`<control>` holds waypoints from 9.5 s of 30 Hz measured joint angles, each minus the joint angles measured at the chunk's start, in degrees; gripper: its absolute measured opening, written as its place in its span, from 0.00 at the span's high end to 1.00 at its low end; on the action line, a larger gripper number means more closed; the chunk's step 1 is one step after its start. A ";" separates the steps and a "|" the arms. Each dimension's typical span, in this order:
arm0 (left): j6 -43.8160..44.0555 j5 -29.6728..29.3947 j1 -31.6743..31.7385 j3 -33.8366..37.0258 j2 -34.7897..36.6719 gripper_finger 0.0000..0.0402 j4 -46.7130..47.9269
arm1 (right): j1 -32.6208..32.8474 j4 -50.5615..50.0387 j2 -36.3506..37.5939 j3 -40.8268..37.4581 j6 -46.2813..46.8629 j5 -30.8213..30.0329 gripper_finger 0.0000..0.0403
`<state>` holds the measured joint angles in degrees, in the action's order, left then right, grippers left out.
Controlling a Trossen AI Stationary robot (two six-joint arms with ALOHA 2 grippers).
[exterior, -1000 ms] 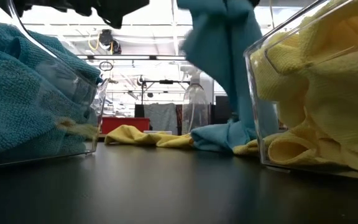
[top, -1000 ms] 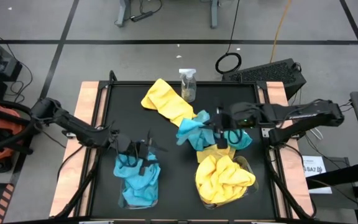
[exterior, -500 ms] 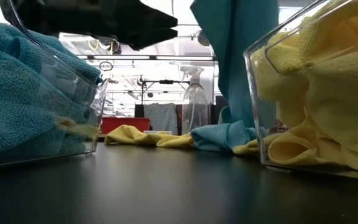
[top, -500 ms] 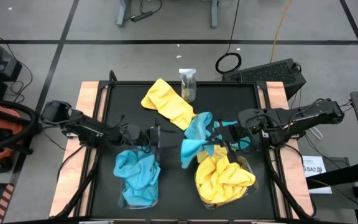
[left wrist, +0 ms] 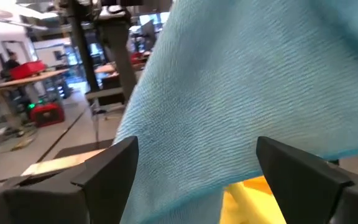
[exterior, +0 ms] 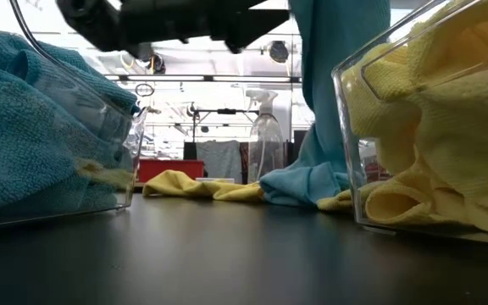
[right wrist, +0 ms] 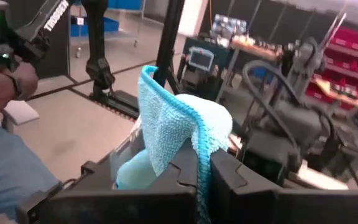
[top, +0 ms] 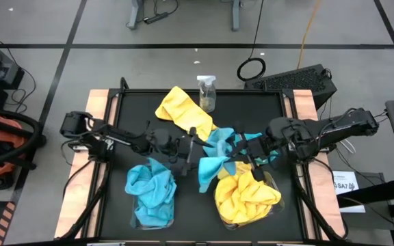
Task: Sort microfiber towel by color & place in baskets
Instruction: Put the blue microfiber towel into the left transparent bin
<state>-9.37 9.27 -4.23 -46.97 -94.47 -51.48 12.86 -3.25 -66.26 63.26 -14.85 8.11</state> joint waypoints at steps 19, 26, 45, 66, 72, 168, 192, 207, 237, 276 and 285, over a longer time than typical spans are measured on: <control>3.05 17.05 0.35 -22.58 -16.58 0.17 6.21 | 0.00 1.73 -1.40 0.02 -2.39 1.24 1.00; 1.54 21.08 -0.22 -24.40 -17.98 0.40 6.42 | 0.00 1.20 -1.40 0.02 -2.38 1.20 1.00; -5.25 21.09 0.75 -24.34 -14.09 0.98 19.62 | 0.52 -2.85 -1.25 0.02 3.85 0.43 0.82; -14.65 -7.94 -5.48 -24.34 19.15 0.98 72.55 | 5.34 -19.51 -1.19 0.02 9.10 -14.30 0.42; -10.23 -11.33 -9.74 -24.34 25.35 0.98 78.46 | 5.38 -23.77 -1.18 0.02 12.30 -15.97 0.44; 19.64 -5.63 -24.31 0.69 13.41 0.60 77.68 | 6.81 -17.95 -13.94 0.00 13.81 -12.25 0.47; 18.07 -10.17 -24.77 -22.64 17.80 0.52 104.51 | 8.49 -18.07 -13.94 0.00 14.21 -12.31 0.47; 18.05 -3.60 -30.93 -22.83 7.70 0.52 89.24 | 8.63 -18.05 -13.94 0.00 13.86 -12.42 0.47; 22.64 -4.95 -29.86 -14.38 5.08 0.52 85.60 | 11.48 -17.94 -13.94 0.00 15.19 -13.01 0.47; 9.98 -22.01 -27.91 -17.30 22.20 0.52 97.13 | -18.73 -18.63 -26.27 -4.83 14.42 -0.70 0.47; 8.92 -22.00 -27.54 -17.26 22.20 0.52 97.02 | -19.67 -16.72 -37.70 -1.47 15.19 -0.21 0.47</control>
<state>-0.45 -12.73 -31.77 -64.23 -72.27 45.54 -6.81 -19.97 -103.96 61.79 0.34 7.90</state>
